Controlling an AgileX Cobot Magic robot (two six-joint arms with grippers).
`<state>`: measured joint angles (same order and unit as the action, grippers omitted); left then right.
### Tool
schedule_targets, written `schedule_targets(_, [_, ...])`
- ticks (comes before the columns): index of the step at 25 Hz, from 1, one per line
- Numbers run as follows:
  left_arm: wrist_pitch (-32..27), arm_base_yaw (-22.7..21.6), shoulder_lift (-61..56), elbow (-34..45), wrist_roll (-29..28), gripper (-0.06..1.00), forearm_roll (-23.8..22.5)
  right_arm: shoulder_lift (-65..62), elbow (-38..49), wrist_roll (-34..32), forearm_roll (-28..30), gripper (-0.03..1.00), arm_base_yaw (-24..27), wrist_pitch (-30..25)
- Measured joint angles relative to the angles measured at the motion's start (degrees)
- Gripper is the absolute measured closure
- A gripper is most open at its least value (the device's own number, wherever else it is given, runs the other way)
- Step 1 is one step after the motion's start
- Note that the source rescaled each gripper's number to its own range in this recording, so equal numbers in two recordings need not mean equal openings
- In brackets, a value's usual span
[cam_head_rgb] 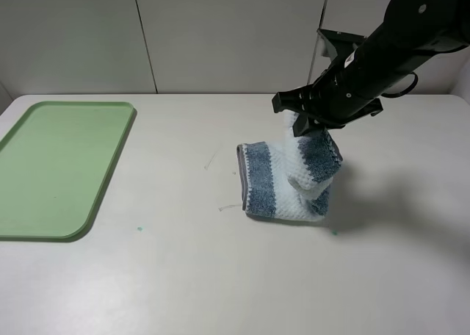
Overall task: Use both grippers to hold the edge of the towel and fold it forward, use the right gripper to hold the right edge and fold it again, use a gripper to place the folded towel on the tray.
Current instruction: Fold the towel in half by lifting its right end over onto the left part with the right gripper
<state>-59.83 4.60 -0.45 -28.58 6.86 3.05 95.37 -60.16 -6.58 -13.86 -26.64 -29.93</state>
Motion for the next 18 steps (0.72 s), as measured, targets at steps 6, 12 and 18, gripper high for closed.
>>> schedule_targets(6, [0.0,0.0,0.0,0.0,0.0,-0.05,0.0,2.88,0.0,-0.02,-0.37,0.88,-1.73,0.97])
schedule_targets(12, [0.0,0.0,0.0,0.0,0.0,-0.05,0.0,4.72,0.0,-0.02,-0.84,0.88,-3.52,3.09])
schedule_targets(18, [0.0,0.0,0.0,0.0,0.0,-0.05,0.0,6.92,0.0,-0.02,-1.04,0.88,-4.16,4.19])
